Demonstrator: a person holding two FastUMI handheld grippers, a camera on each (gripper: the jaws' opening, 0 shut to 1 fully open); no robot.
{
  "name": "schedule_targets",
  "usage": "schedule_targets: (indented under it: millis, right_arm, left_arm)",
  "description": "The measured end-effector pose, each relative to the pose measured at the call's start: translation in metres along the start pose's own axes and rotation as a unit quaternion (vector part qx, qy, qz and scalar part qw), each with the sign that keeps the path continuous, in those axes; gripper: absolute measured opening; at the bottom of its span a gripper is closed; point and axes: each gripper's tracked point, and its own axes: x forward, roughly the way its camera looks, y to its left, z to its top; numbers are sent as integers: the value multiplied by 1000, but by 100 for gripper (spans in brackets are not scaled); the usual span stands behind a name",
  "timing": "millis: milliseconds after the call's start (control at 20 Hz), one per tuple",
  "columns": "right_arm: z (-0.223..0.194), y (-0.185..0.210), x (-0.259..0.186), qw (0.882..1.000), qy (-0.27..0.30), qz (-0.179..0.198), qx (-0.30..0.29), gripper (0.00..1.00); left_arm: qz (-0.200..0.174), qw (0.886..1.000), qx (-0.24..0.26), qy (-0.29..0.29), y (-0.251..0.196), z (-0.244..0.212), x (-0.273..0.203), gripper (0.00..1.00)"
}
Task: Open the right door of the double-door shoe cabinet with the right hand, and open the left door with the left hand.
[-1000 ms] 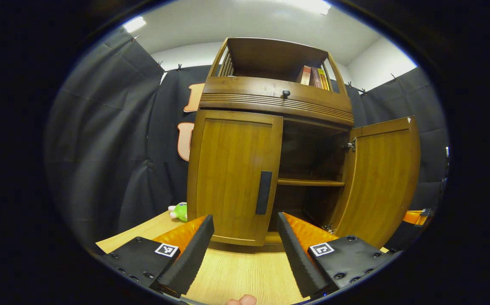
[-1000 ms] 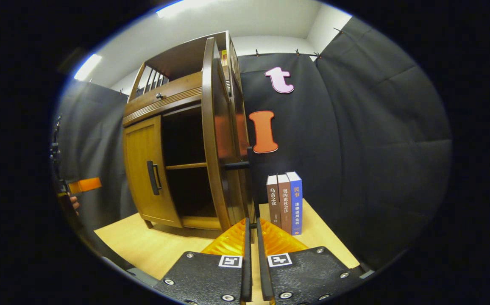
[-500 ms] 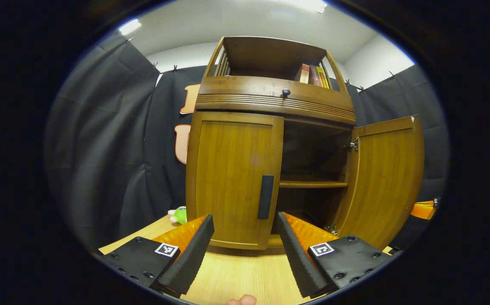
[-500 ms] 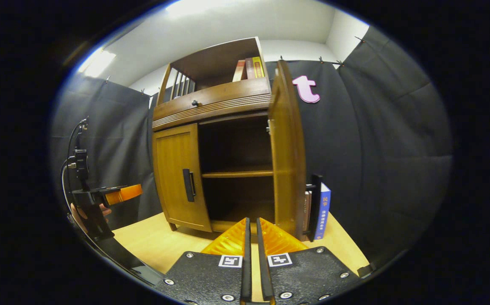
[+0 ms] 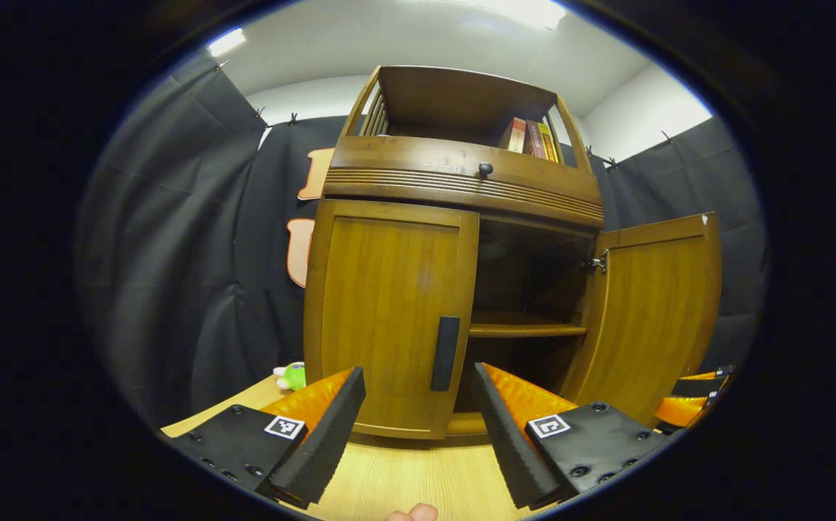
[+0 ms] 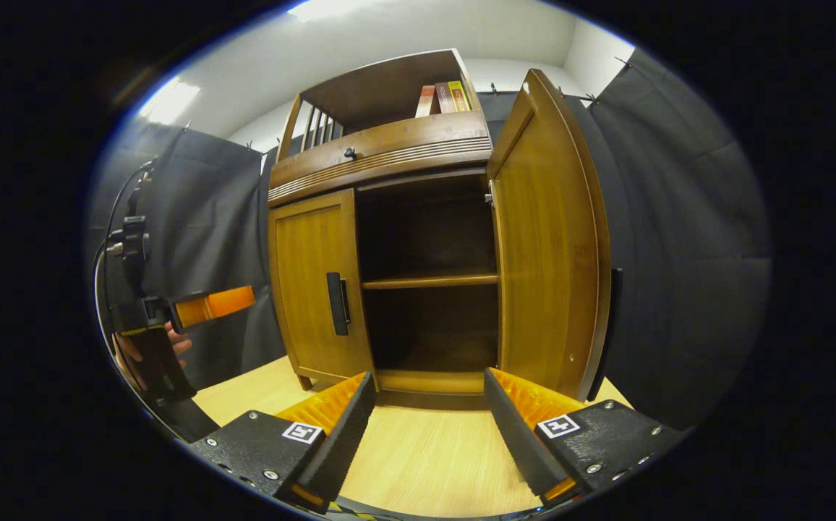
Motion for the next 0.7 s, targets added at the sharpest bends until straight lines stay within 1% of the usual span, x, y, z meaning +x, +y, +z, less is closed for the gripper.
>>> schedule_targets:
  millis: [150, 200, 350, 450, 550, 650, 700]
  right_arm:
    - [-2, 3, -9, 1000, 8, -2, -13, 93]
    - [0, 5, -14, 1000, 6, -1, -10, 93]
    - [5, 5, -28, 1000, -7, -9, -3, 93]
    - [9, -5, -37, 1000, -16, -21, -12, 93]
    - [11, -18, -44, 999, -15, -36, -17, 93]
    - [15, -25, -52, 998, -18, -49, -20, 93]
    - [15, -30, -54, 998, -19, -57, -22, 93]
  left_arm:
    - [-11, 1000, 17, -9, -8, 4, 37, 94]
    - [-12, 1000, 20, -5, -10, -1, 50, 96]
    - [-28, 999, 19, 20, -24, -22, 96, 96]
    - [-26, 998, 6, 59, -29, -42, 124, 95]
    - [-19, 997, 2, 74, -28, -57, 153, 97]
    - [-10, 996, 3, 85, -25, -67, 176, 95]
    - [-12, 996, -1, 83, -24, -69, 187, 94]
